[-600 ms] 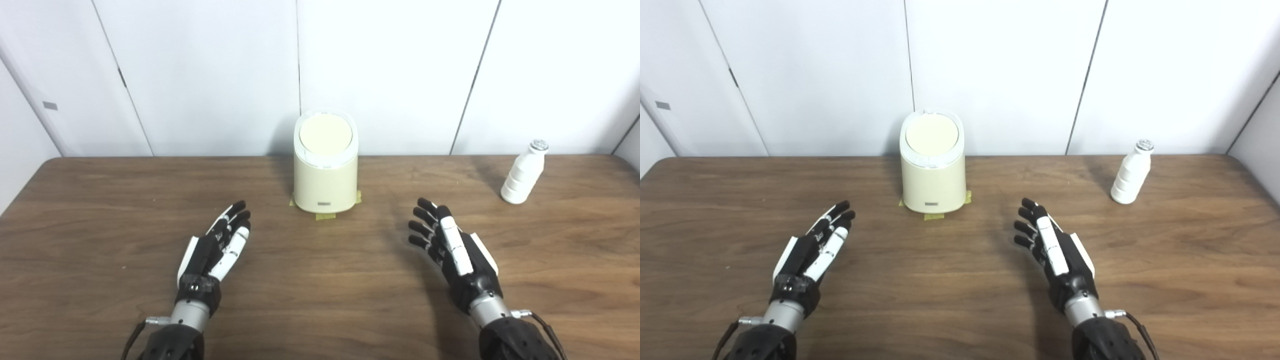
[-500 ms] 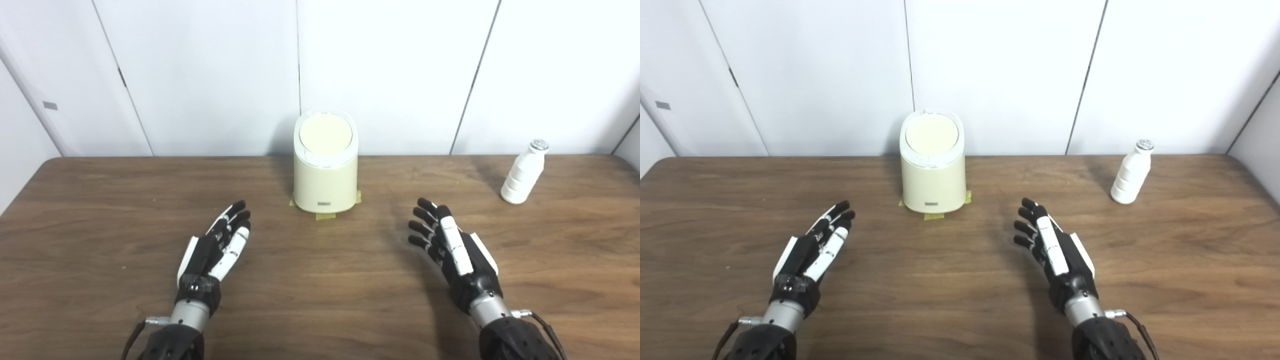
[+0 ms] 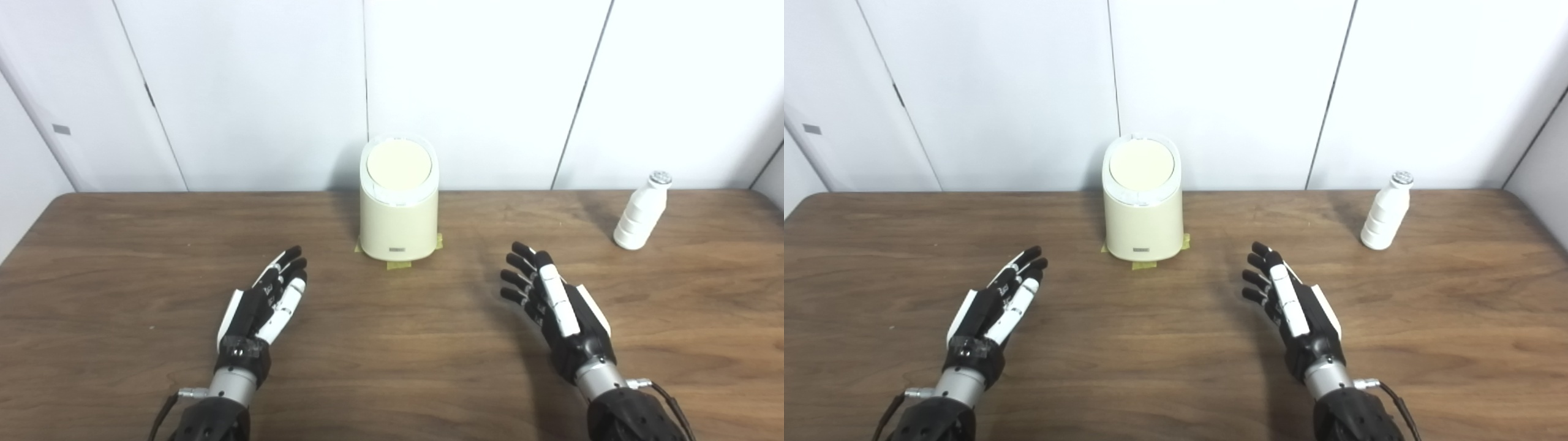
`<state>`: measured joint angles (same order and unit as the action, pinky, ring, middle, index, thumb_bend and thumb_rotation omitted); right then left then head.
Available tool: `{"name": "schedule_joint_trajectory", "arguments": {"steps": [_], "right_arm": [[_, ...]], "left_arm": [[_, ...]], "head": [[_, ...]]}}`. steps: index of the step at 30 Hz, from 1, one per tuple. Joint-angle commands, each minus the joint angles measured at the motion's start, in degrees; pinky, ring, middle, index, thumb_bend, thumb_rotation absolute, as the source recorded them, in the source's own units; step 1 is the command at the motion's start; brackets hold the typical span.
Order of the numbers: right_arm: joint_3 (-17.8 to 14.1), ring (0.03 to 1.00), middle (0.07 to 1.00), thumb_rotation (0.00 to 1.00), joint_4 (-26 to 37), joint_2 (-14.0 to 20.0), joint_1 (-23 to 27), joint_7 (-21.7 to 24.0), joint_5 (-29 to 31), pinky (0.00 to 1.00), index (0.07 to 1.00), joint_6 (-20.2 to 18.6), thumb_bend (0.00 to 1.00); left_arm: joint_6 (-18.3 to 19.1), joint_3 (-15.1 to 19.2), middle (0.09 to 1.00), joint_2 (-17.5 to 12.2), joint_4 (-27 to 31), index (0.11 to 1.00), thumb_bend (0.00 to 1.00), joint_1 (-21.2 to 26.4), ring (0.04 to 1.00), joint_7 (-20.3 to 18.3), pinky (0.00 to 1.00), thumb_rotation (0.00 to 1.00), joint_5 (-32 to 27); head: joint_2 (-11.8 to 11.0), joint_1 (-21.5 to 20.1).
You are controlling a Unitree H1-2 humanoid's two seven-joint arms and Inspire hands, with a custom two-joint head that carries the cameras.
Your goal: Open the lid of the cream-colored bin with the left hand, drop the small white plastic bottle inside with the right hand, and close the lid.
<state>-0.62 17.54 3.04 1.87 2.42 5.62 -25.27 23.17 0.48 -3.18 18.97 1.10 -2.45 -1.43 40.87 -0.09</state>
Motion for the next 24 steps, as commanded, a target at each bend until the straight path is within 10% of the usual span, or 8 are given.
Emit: {"name": "schedule_joint_trajectory", "arguments": {"steps": [1,9,14,24], "right_arm": [[0.0,0.876,0.907,0.92,2.5,-0.1,2.0,0.4,0.5,0.82,0.896,0.7,0.56],[0.3,0.878,0.908,0.92,2.3,0.2,1.9,0.7,0.3,0.82,0.897,0.6,0.56],[-0.5,0.869,0.905,0.91,1.0,0.3,1.7,0.6,0.9,0.82,0.896,1.7,0.56],[-0.9,0.861,0.888,0.87,-0.9,-0.2,2.1,0.3,0.9,0.78,0.878,2.6,0.57]], "left_arm": [[-1.2,0.0,0.907,-0.3,1.9,0.938,0.27,2.0,0.944,-0.1,1.0,0.5,0.1],[-1.7,0.1,0.91,-0.8,2.2,0.945,0.32,1.8,0.946,-0.3,1.0,0.48,0.2],[-3.0,0.9,0.909,-0.1,2.1,0.968,0.54,3.4,0.91,0.2,0.89,0.4,-0.8],[3.7,0.4,0.907,-7.1,2.8,0.976,0.74,20.5,0.878,-3.7,0.85,0.26,9.9]], "head": [[0.1,-0.1],[-0.7,0.2],[-2.1,1.4],[-4.0,1.9]]}}
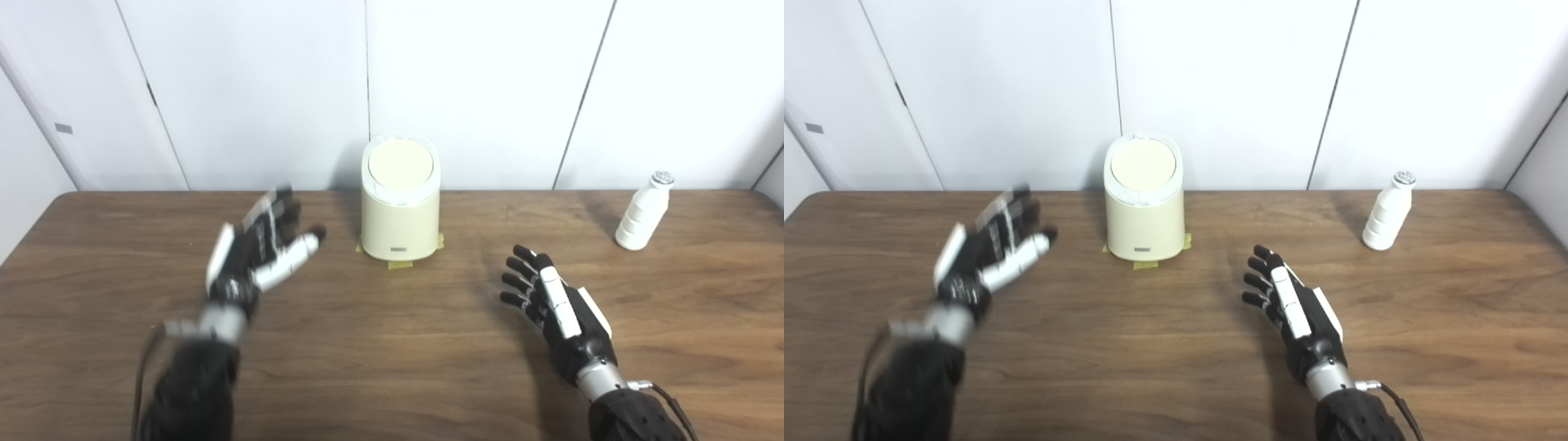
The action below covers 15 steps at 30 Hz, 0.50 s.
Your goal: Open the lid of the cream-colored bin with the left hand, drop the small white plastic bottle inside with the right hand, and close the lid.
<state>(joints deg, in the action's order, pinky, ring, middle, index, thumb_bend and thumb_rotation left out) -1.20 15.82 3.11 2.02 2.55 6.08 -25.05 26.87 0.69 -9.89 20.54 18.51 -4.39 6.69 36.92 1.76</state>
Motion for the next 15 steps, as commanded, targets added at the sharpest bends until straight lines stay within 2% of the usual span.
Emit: {"name": "schedule_joint_trajectory", "arguments": {"steps": [1,4,10,13,15], "right_arm": [[-0.3,0.861,0.887,0.87,0.6,-0.3,2.1,0.2,0.4,0.78,0.877,2.5,0.57],[-0.1,0.862,0.889,0.88,0.1,-0.1,2.2,0.5,0.3,0.78,0.88,3.3,0.57],[0.1,0.863,0.895,0.88,-0.4,-0.2,2.2,0.5,0.2,0.77,0.886,4.0,0.57],[0.3,0.858,0.896,0.89,-0.5,-0.1,2.2,0.6,0.1,0.77,0.888,4.2,0.57],[0.4,0.861,0.898,0.89,-0.5,-0.1,2.2,0.7,0.2,0.77,0.89,4.2,0.58]], "left_arm": [[0.0,0.6,0.918,-0.8,0.7,0.984,0.75,4.8,0.891,-3.6,0.86,0.24,2.9],[0.0,2.4,0.94,-0.9,-1.2,0.995,0.78,10.1,0.922,-10.3,0.89,0.2,8.3],[0.1,8.1,0.936,2.2,-6.2,0.972,0.84,20.6,0.914,-23.6,0.87,0.1,19.9],[0.1,9.7,0.925,2.9,-10.1,0.969,0.85,25.9,0.922,-31.2,0.88,0.1,27.0],[0.1,10.4,0.928,3.6,-12.3,0.97,0.86,28.6,0.918,-35.2,0.87,0.06,31.7]], "head": [[-0.2,0.0],[-0.4,0.0],[-0.8,0.0],[-0.7,0.0],[-0.7,0.1]]}}
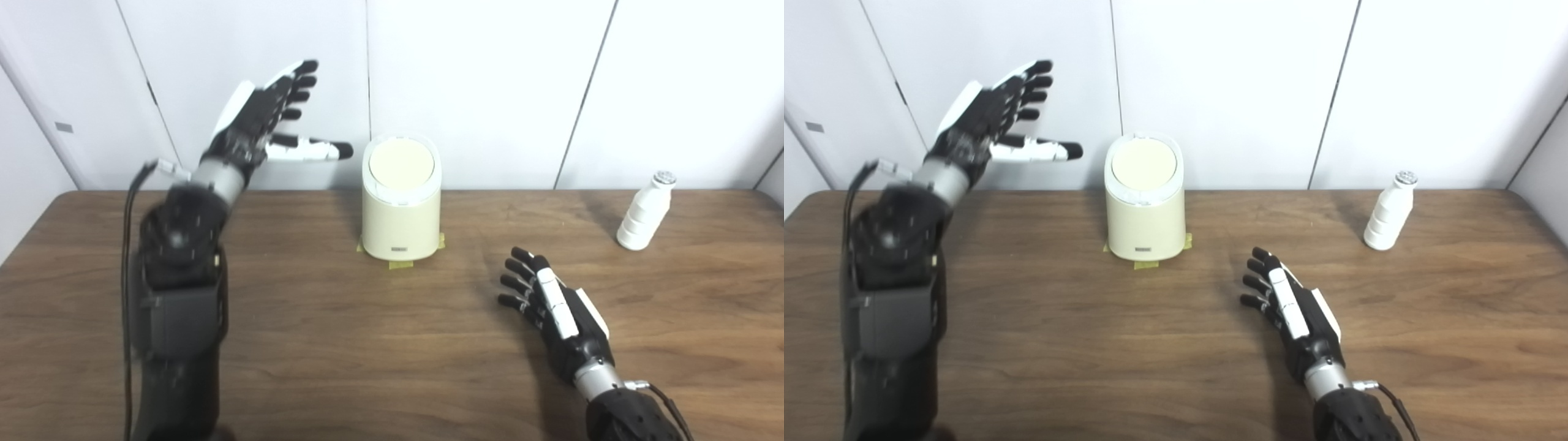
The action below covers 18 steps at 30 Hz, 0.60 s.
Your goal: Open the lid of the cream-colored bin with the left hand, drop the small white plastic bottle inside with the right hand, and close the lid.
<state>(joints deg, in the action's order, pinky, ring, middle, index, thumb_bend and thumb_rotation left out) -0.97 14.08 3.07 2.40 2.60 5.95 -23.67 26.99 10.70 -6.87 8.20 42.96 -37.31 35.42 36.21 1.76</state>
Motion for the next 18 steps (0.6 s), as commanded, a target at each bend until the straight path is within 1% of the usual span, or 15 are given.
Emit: {"name": "schedule_joint_trajectory", "arguments": {"steps": [1,3,5,8,10,12,13,18], "right_arm": [[0.2,0.862,0.898,0.89,1.2,-0.1,1.8,0.7,0.3,0.77,0.89,2.9,0.58],[0.3,0.859,0.896,0.89,1.3,-0.2,1.7,0.5,0.2,0.77,0.889,2.9,0.58],[0.3,0.856,0.895,0.88,1.4,-0.4,1.7,0.4,0.2,0.76,0.887,2.9,0.58],[0.3,0.858,0.894,0.88,1.6,-0.7,1.6,0.2,0.1,0.76,0.886,2.7,0.58],[0.4,0.859,0.893,0.88,1.7,-0.8,1.5,0.1,-0.1,0.77,0.886,2.9,0.58],[0.4,0.86,0.891,0.88,1.7,-0.9,1.5,0.1,-0.2,0.77,0.885,3.0,0.58],[0.4,0.859,0.89,0.88,1.6,-1.0,1.5,0.1,-0.2,0.77,0.885,3.0,0.58],[0.4,0.854,0.887,0.88,1.6,-1.4,1.6,-0.2,-0.6,0.76,0.885,3.1,0.58]], "left_arm": [[-0.1,-0.3,0.929,0.4,-1.3,0.971,0.86,5.4,0.917,-3.7,0.87,0.06,5.4],[-0.1,-2.4,0.925,-0.3,-4.2,0.969,0.87,7.7,0.909,-5.0,0.84,0.03,9.0],[-0.1,-5.7,0.913,-1.6,-7.1,0.951,0.88,9.7,0.893,-5.2,0.82,0.01,11.6],[-0.1,-12.6,0.878,-4.3,-12.3,0.922,0.93,13.5,0.855,-4.5,0.78,0.02,13.5],[-0.5,-17.4,0.887,-5.7,-15.6,0.913,0.96,15.9,0.847,-3.2,0.74,0.04,14.7],[-1.0,-21.0,0.9,-6.3,-18.6,0.908,0.98,18.0,0.849,-1.8,0.71,0.06,15.2],[-1.2,-22.3,0.903,-6.4,-20.0,0.905,0.99,18.9,0.853,-1.1,0.7,0.06,15.2],[-2.2,-27.9,0.93,-6.2,-26.1,0.909,1.0,22.5,0.906,2.6,0.77,0.06,15.2]], "head": [[0.0,0.0],[0.0,-0.1],[0.1,-0.3],[0.1,-0.5],[0.1,-0.5],[0.1,-0.6],[0.1,-0.7],[0.0,-0.9]]}}
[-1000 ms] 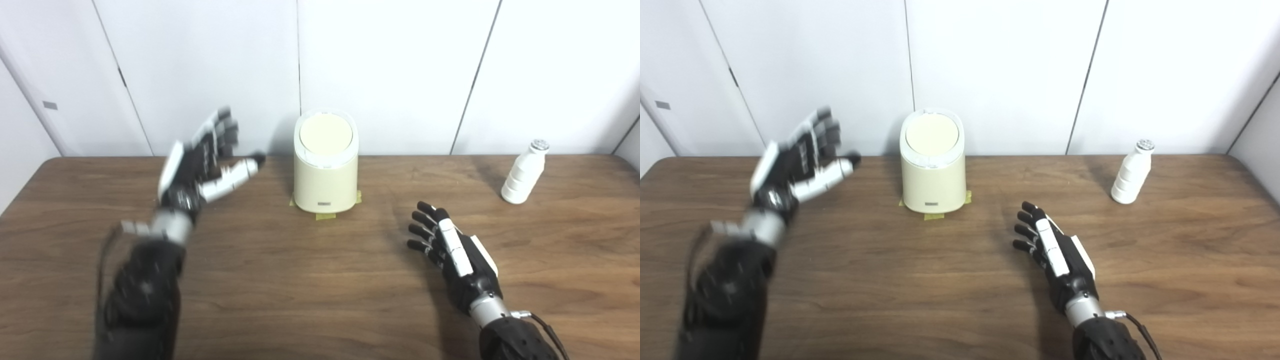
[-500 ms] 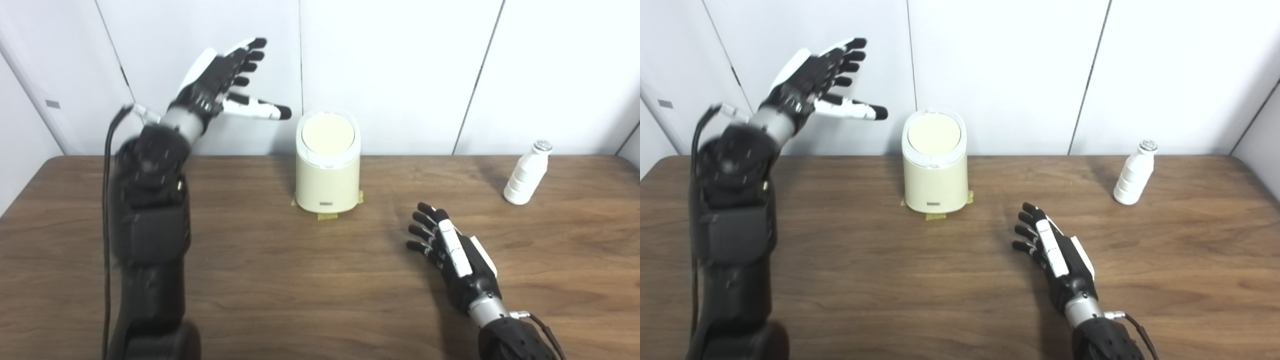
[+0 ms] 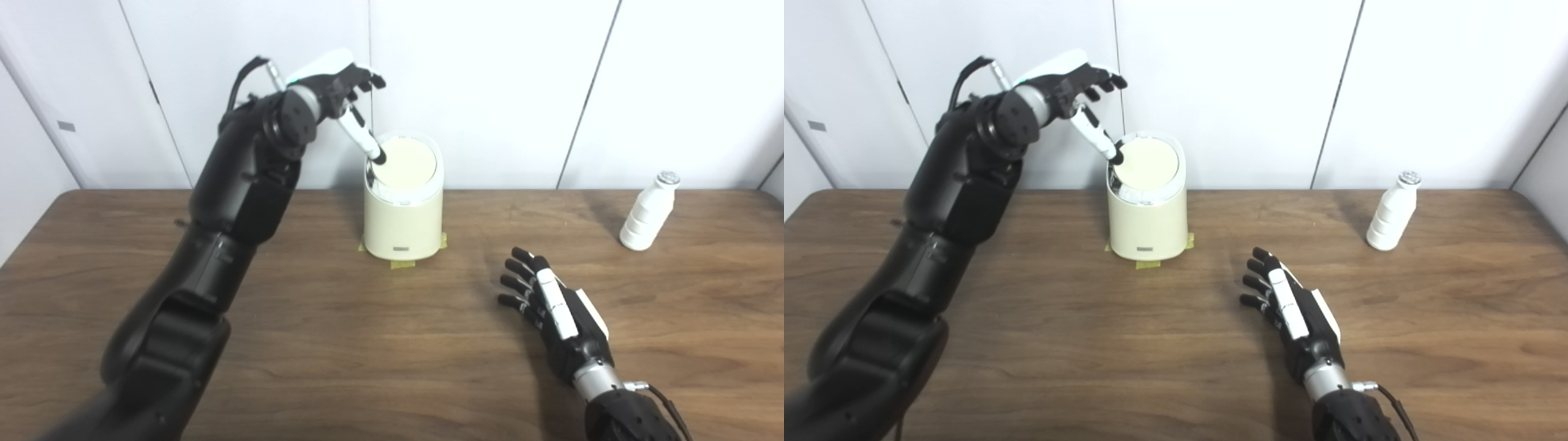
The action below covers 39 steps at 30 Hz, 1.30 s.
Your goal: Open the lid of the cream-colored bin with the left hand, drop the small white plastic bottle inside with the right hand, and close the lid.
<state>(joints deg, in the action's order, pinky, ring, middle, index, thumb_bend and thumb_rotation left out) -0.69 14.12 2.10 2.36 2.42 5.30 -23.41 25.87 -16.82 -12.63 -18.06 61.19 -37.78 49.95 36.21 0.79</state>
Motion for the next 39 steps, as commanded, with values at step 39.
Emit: {"name": "schedule_joint_trajectory", "arguments": {"steps": [39], "right_arm": [[0.4,0.837,0.872,0.9,3.0,-2.4,2.3,-1.4,-1.4,0.76,0.898,2.2,0.57]], "left_arm": [[-12.2,-13.8,0.926,2.2,-17.3,0.892,0.97,7.5,0.931,20.9,0.88,0.03,1.0]], "head": [[0.5,-1.1]]}}
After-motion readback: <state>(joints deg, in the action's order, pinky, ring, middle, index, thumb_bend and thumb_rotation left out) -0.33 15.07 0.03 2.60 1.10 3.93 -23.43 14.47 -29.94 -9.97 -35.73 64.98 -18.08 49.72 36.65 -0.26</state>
